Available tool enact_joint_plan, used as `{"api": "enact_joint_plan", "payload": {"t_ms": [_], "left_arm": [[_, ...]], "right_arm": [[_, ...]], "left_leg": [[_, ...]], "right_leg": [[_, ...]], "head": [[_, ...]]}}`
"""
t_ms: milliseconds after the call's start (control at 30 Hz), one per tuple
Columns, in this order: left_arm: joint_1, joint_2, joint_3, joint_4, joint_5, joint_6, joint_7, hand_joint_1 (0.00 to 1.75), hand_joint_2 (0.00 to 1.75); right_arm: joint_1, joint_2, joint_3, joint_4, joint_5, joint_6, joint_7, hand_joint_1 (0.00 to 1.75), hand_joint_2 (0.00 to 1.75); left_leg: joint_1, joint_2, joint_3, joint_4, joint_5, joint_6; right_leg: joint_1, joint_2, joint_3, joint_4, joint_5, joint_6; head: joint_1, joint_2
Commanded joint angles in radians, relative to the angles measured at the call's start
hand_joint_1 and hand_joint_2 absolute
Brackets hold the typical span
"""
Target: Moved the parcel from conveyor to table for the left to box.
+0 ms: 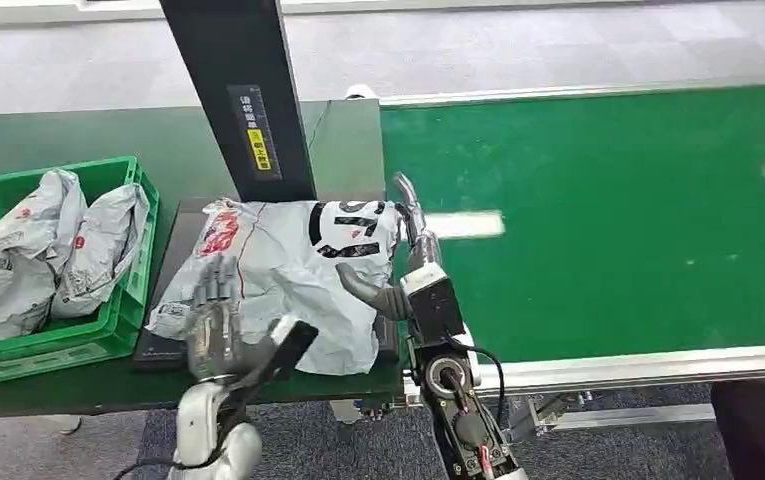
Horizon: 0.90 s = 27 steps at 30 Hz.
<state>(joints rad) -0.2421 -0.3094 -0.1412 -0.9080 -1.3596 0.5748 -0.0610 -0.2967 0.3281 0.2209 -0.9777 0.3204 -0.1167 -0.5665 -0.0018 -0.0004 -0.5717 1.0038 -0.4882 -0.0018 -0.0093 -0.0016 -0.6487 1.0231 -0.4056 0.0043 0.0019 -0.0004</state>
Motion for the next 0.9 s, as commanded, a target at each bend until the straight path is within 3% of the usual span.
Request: {"api": "enact_joint_plan", "payload": {"t_ms": [33,700,767,800,900], "left_arm": [[-0.272,-0.007,-0.106,0.531,-0.005,-0.061,0.003,0.00,1.75],[-0.278,0.012,-0.120,0.566,0.013,-0.092,0.006,0.00,1.75],[-0.277,0.012,-0.115,0.555,0.038,-0.057,-0.018,1.50,1.75],[-0.277,0.012,-0.114,0.551,0.042,-0.047,-0.023,1.73,1.75],[-0.278,0.014,-0.109,0.528,0.082,0.011,-0.063,1.75,1.75]], "right_arm": [[-0.002,-0.026,0.007,0.013,-0.033,0.005,-0.015,0.00,1.75],[0.004,-0.033,0.034,0.003,-0.057,0.027,-0.030,0.00,1.75],[0.003,-0.035,0.038,0.018,-0.057,0.026,-0.027,0.00,1.75],[0.003,-0.035,0.039,0.021,-0.057,0.026,-0.027,0.00,1.75],[0.016,-0.035,0.038,0.019,-0.058,0.021,-0.032,0.00,1.75]], "left_leg": [[0.000,-0.005,0.000,-0.002,0.001,-0.001],[0.000,-0.002,0.003,-0.001,0.000,-0.001],[0.001,-0.002,0.003,-0.005,0.002,-0.001],[0.001,-0.002,0.004,-0.001,0.000,0.000],[0.001,-0.002,0.003,-0.001,0.000,0.000]], "right_leg": [[0.000,-0.005,0.002,-0.001,-0.001,0.000],[0.000,-0.001,0.006,-0.001,0.000,0.000],[0.000,-0.001,0.006,-0.005,0.001,0.000],[0.000,-0.001,0.006,-0.001,-0.001,0.000],[0.000,-0.001,0.006,-0.001,-0.001,0.000]], "head": [[0.000,0.000],[0.001,0.000],[0.000,0.000],[0.001,0.000],[0.001,0.000]]}}
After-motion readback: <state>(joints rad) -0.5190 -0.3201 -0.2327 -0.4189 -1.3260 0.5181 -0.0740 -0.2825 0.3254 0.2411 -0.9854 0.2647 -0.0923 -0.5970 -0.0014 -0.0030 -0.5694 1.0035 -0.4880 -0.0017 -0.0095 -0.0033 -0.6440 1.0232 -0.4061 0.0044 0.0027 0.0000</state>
